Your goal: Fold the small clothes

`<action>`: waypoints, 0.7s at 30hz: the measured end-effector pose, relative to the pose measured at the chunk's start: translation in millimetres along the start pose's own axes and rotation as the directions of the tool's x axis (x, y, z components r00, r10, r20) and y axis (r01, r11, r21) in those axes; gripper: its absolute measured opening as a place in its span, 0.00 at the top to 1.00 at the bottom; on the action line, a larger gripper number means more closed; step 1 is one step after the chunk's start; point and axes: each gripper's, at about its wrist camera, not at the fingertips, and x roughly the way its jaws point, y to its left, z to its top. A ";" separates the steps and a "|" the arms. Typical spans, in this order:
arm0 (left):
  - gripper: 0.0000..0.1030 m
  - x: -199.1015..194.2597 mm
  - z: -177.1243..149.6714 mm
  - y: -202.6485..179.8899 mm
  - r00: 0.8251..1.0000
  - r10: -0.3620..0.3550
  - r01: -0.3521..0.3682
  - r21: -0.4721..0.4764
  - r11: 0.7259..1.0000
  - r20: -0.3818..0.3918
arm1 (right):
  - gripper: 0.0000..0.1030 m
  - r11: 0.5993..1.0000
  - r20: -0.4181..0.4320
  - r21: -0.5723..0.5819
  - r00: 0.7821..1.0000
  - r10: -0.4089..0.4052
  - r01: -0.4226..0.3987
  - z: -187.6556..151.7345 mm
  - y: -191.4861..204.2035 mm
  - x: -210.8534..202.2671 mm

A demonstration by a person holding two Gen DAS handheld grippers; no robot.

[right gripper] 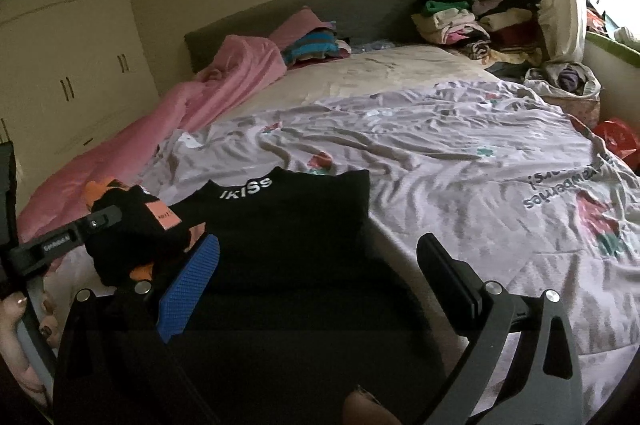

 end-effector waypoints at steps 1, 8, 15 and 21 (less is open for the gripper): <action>0.85 2.7 -1.6 -3.4 1.000 -0.007 0.007 0.006 1.000 -0.006 | 0.04 1.000 0.000 0.000 1.000 -0.008 0.008 -0.4 -2.4 -0.2; 0.85 22.0 -16.8 -21.6 0.997 -0.057 0.061 0.056 0.997 -0.057 | 0.04 0.999 -0.024 -0.001 0.999 -0.045 0.045 -6.2 -12.7 3.2; 0.72 35.9 -32.1 -32.2 0.979 -0.157 0.168 0.085 0.982 -0.129 | 0.04 0.997 -0.061 0.006 0.995 -0.076 0.076 -12.9 -17.9 13.3; 0.43 40.8 -45.5 -45.1 0.939 -0.282 0.306 0.103 0.947 -0.198 | 0.04 0.993 -0.114 0.038 0.988 -0.104 0.109 -18.0 -23.5 27.6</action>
